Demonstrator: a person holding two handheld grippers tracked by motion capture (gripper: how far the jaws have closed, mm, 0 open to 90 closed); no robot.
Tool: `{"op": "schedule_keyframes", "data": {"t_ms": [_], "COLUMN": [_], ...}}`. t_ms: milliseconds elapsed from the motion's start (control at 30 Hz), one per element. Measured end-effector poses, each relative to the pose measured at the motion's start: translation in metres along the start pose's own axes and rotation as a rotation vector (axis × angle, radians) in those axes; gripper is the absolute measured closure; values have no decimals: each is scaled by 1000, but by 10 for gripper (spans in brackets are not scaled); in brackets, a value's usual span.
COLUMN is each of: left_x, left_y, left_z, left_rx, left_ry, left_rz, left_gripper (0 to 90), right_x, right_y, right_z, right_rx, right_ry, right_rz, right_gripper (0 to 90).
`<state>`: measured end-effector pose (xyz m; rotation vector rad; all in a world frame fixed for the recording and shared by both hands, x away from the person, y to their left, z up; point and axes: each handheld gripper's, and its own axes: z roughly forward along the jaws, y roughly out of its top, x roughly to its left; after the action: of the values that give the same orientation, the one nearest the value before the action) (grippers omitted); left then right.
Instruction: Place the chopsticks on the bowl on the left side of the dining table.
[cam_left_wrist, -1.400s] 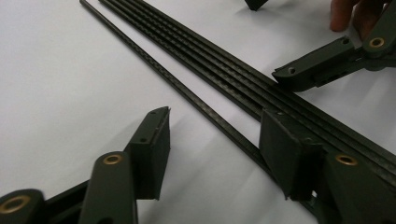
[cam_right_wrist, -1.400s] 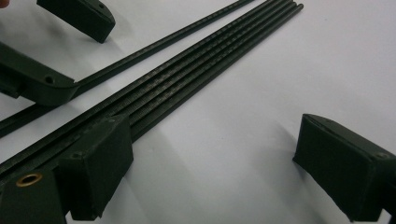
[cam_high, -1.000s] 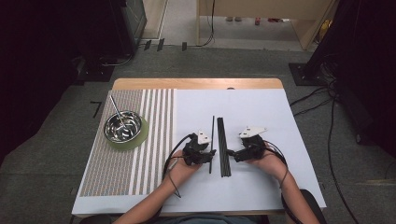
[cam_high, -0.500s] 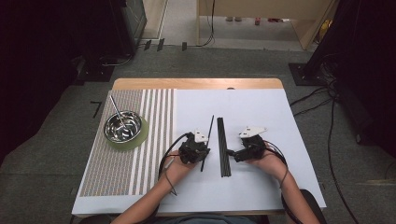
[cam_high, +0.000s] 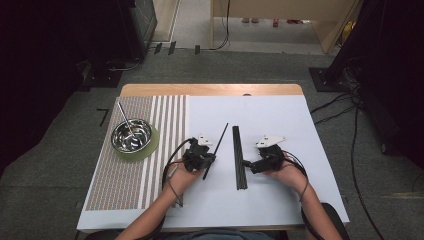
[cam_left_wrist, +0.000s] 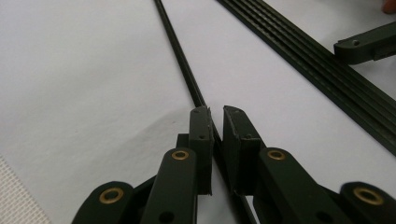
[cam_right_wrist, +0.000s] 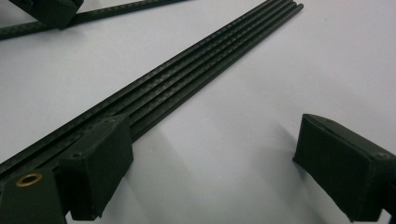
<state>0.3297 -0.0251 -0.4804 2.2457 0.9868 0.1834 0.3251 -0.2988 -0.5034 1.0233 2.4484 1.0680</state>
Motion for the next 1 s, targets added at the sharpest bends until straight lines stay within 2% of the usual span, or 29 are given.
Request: {"op": "schedule_keyframes", "data": {"t_ms": [233,733,900,1000], "left_x": [9,21,23,24], "left_y": [1,-1,-2,-1], "left_z": [-3,-11,-12,-11], "left_rx": [18,65,59,30], "left_ry": [-7,23,20,15], "left_rz": [-27,-5,-10,-24], "left_gripper": [849,858,858,841], "right_x": [0,0,0,0], "right_y": [0,0,0,0], "right_z": [0,0,0,0], "right_rx": [0,0,-1,0], "right_ry": [0,0,0,0], "right_rz": [1,0,0,0], "right_gripper": [109,109,109,109]}}
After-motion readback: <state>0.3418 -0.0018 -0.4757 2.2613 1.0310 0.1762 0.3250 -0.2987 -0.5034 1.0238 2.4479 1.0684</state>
